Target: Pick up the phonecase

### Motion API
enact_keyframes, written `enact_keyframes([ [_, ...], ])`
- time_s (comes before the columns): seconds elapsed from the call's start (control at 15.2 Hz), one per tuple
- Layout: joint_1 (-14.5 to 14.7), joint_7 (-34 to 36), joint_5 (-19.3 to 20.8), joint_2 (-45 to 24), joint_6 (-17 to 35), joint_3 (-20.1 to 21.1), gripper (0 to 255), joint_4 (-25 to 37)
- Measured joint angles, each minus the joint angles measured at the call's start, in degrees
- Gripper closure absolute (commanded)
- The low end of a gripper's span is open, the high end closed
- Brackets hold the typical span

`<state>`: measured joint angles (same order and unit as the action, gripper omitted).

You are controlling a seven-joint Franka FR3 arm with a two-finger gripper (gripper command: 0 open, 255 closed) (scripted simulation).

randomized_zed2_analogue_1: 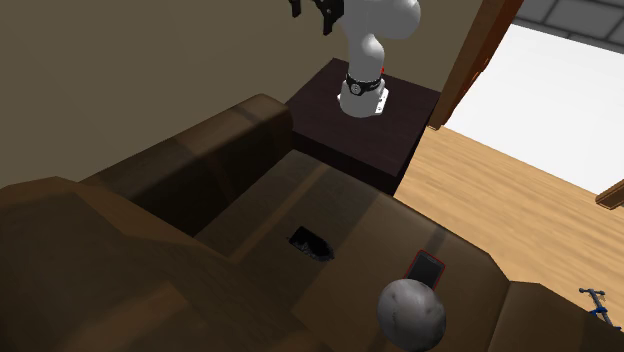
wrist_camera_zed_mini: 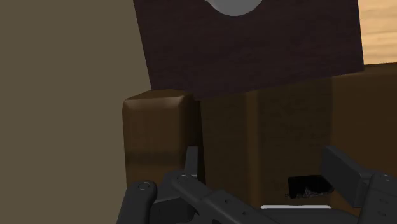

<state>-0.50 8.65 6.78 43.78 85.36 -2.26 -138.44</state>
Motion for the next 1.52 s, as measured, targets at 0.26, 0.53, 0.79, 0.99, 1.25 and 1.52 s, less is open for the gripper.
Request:
enact_keyframes([
  [0.26, -0.4, 5.1, -2.1, -0.2, 3.3, 2.0, 0, -3.1],
  [0.53, -0.9, 14.5, -5.7, -0.9, 10.1, 5.7, 0, -8.7],
  [0.79, -1.3, 24.1, -9.5, -5.0, 17.5, 9.9, 0, -11.3],
  [0.99, -1.4, 31.7, -12.2, -9.1, 24.4, 13.4, 0, -13.5],
  [1.25, -2.3, 41.2, -14.5, -16.5, 33.1, 17.6, 0, -13.8],
  [1.52, -3.7, 50.7, -15.0, -24.7, 41.9, 21.2, 0, -13.1],
])
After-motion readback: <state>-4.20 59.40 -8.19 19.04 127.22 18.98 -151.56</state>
